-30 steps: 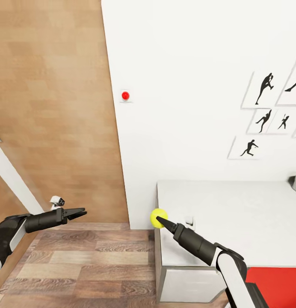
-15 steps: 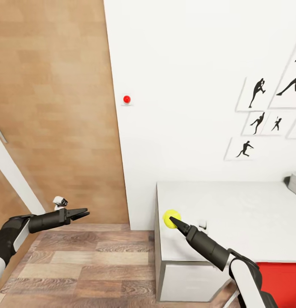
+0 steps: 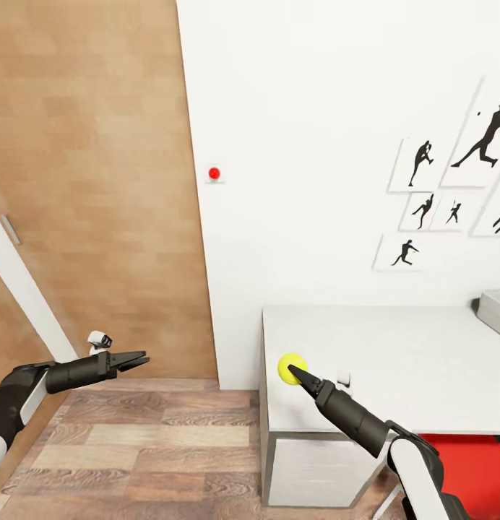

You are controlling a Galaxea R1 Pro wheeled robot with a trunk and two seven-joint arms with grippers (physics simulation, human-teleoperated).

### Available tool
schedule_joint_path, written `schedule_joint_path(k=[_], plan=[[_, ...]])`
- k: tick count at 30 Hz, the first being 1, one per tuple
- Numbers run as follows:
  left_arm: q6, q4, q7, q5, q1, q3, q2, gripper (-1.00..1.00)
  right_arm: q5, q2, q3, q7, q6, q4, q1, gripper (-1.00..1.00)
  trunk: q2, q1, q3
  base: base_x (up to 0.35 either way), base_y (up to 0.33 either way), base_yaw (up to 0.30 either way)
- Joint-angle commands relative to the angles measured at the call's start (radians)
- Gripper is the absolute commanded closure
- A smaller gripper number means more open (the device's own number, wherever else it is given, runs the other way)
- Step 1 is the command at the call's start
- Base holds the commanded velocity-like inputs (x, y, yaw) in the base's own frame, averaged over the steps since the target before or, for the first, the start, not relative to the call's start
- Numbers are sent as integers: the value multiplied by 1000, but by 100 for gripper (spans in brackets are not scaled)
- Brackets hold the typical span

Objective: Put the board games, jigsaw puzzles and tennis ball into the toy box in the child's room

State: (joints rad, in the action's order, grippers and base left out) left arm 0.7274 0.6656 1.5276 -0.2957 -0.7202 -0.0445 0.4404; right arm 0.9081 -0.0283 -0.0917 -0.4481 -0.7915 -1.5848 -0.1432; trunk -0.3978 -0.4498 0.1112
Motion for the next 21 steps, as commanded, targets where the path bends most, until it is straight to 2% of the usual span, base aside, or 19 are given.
schedule_joint_path(k=[1,8,16,21], plan=[[11,0,3,0,-1,0,1,-100,3,-2,-2,-1,-8,0,-1,100,-2,0,1,-256,-117,0],[10,0,3,0,-1,-1,0,-100,2,0,-3,-9,-8,0,-1,100,-2,0,-11,-235,-181,0],[14,0,3,0,-1,-3,1,-100,2,1,-7,-19,-8,3,-1,100,-2,0,-24,-29,-289,20],[15,0,4,0,-1,-3,1,-100,2,1,-6,-18,-9,3,-1,100,-2,0,-25,-1,-128,17]])
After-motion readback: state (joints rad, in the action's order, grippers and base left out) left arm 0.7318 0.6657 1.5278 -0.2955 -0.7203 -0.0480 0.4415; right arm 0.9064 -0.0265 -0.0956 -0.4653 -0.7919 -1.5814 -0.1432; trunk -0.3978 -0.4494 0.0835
